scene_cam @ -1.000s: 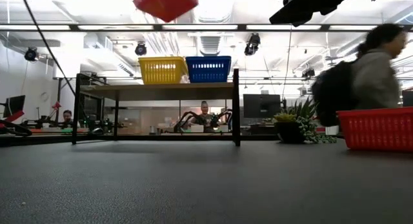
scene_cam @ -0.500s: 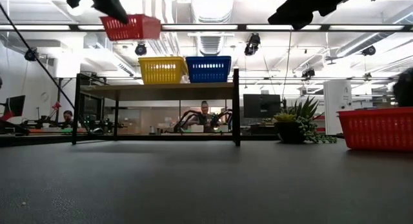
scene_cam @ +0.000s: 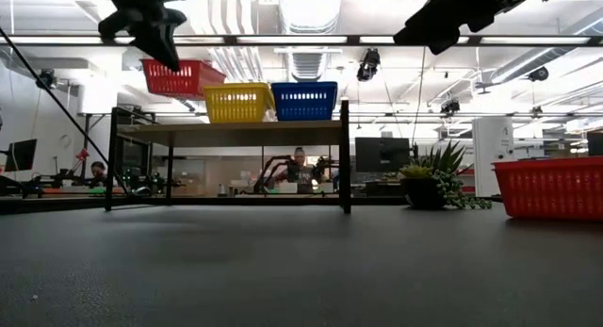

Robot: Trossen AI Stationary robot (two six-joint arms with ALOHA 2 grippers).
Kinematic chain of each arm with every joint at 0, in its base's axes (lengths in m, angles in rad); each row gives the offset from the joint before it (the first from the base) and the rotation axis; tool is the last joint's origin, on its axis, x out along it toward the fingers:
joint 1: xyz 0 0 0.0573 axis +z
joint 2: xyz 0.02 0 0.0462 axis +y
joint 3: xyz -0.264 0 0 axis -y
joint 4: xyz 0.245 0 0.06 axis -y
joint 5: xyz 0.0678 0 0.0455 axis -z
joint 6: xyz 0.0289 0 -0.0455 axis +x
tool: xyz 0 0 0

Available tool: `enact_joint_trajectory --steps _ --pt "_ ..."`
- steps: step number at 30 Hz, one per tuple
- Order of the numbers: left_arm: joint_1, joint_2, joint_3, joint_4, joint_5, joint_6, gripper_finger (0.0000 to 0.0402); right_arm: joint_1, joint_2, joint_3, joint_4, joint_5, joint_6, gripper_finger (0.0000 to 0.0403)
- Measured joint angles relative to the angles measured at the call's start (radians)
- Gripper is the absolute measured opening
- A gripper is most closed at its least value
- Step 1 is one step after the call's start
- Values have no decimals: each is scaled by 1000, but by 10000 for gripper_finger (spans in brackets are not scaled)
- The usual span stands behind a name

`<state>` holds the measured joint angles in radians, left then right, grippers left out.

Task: Stack baskets on shelf by color
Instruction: Put the left red bin on the shelf

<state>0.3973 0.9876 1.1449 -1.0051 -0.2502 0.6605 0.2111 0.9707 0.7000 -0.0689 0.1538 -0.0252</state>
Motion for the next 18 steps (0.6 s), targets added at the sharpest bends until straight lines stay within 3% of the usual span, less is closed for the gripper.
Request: enact_joint_trajectory --steps 18 --pt "35 87 -66 31 6 -26 0 0 0 -1 0 0 7 178"
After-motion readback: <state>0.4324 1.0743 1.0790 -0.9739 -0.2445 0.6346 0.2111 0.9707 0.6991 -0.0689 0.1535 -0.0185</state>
